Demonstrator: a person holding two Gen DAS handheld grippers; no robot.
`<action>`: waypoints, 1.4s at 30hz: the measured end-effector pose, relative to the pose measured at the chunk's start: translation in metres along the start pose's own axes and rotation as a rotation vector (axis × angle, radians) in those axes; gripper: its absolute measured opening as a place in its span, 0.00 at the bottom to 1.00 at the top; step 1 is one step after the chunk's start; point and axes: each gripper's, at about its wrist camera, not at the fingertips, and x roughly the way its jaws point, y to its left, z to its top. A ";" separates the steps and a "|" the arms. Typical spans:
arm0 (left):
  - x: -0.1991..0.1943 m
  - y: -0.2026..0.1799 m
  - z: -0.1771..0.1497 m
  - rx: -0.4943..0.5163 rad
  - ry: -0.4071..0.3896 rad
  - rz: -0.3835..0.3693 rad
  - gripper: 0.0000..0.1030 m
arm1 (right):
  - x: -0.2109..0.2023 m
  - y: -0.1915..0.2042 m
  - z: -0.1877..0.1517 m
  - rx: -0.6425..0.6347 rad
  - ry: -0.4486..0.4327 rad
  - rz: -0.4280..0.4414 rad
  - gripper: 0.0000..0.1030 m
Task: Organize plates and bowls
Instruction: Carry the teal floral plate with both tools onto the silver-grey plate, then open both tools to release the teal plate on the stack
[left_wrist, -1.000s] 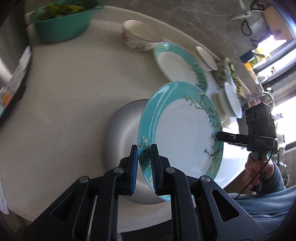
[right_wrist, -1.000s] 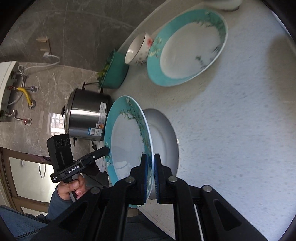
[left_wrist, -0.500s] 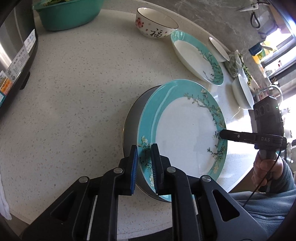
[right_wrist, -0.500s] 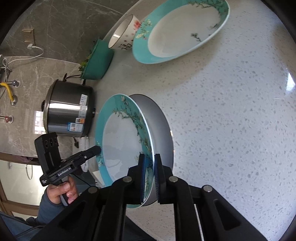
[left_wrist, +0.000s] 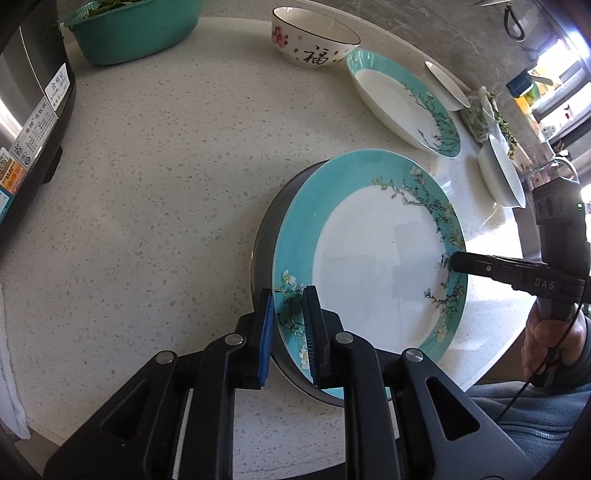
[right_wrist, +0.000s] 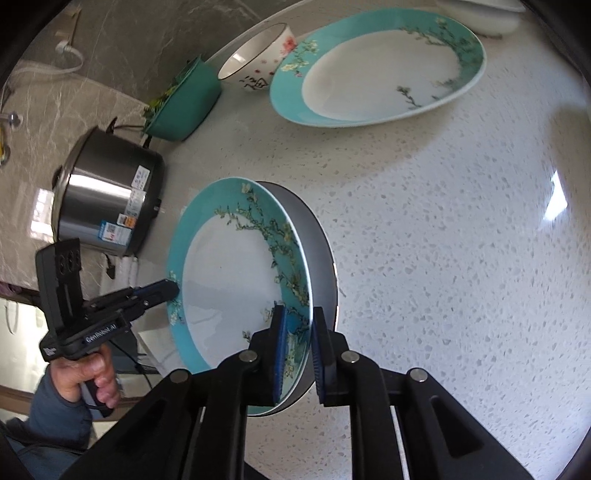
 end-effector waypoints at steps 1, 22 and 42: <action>0.000 -0.001 0.000 0.001 -0.002 0.007 0.14 | 0.000 0.004 0.000 -0.023 -0.002 -0.021 0.16; 0.007 -0.021 -0.007 0.095 -0.051 0.134 0.17 | 0.013 0.057 -0.023 -0.402 -0.072 -0.402 0.30; -0.029 -0.023 0.018 0.059 -0.199 0.140 0.74 | -0.045 0.027 -0.014 -0.227 -0.197 -0.219 0.43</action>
